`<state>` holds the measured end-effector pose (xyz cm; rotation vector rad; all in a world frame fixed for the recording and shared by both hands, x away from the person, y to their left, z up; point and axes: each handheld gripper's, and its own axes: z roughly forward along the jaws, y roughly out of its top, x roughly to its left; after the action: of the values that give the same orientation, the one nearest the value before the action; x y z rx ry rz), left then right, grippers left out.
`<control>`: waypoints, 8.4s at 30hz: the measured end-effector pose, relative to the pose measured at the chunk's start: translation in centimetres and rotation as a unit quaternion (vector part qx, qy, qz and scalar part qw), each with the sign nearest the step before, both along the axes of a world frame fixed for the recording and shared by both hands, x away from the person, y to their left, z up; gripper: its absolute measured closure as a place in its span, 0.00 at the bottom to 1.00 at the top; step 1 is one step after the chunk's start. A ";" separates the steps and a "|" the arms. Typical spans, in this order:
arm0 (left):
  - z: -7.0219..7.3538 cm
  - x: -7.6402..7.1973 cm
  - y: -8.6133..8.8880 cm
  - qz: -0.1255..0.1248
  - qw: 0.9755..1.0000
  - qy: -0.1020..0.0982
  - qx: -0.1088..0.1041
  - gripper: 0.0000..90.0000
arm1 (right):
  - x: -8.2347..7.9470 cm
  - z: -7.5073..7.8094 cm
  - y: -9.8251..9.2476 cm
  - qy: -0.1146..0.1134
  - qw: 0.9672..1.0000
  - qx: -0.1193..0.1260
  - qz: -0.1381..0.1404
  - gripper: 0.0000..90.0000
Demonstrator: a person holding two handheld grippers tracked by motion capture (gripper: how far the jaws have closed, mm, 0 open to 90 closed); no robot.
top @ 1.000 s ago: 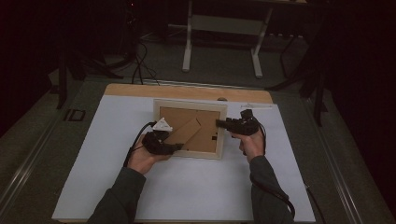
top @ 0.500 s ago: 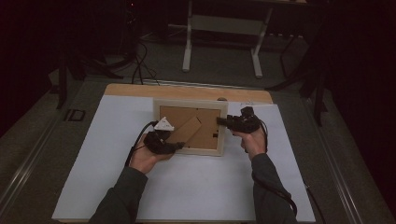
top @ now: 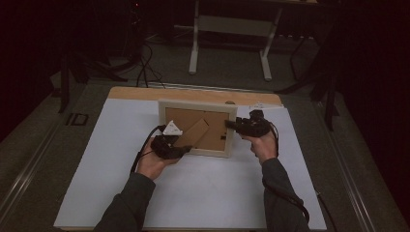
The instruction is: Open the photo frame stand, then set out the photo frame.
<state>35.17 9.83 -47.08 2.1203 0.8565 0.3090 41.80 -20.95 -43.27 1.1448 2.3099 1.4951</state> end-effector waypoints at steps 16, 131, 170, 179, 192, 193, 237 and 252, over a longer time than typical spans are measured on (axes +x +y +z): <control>-0.1 0.4 -0.6 0.025 1.000 -0.006 -0.002 0.80 | -0.7 0.8 0.9 -0.030 0.999 -0.043 0.009 0.69; -2.6 -1.6 0.4 0.021 1.000 -0.020 -0.005 0.76 | -5.5 -0.1 2.8 -0.104 0.986 -0.120 0.049 0.66; -0.9 -2.0 4.1 0.045 0.994 -0.040 -0.090 0.70 | -5.9 -2.3 0.3 -0.062 0.991 -0.104 0.061 0.57; -0.4 -1.8 5.2 0.083 0.991 -0.047 -0.099 0.74 | -6.1 -2.8 -1.7 -0.053 0.994 -0.090 0.037 0.64; 1.3 -1.1 5.1 0.093 0.990 -0.047 -0.091 0.84 | -5.2 -3.4 -2.2 -0.046 0.994 -0.094 -0.011 0.95; 1.6 -0.9 4.9 0.099 0.990 -0.049 -0.086 0.86 | -5.0 -3.5 -2.0 -0.045 0.995 -0.089 -0.018 0.99; 2.6 1.6 3.0 0.145 0.985 -0.033 -0.092 1.00 | -2.4 -2.3 1.3 -0.026 0.998 -0.064 -0.017 1.00; 2.6 1.9 2.7 0.142 0.986 -0.033 -0.080 1.00 | -1.9 -2.1 2.1 -0.025 0.997 -0.073 -0.007 1.00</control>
<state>37.07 12.51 -44.46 1.8309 1.1083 0.4394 39.90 -18.90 -45.35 1.0701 2.3282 1.3116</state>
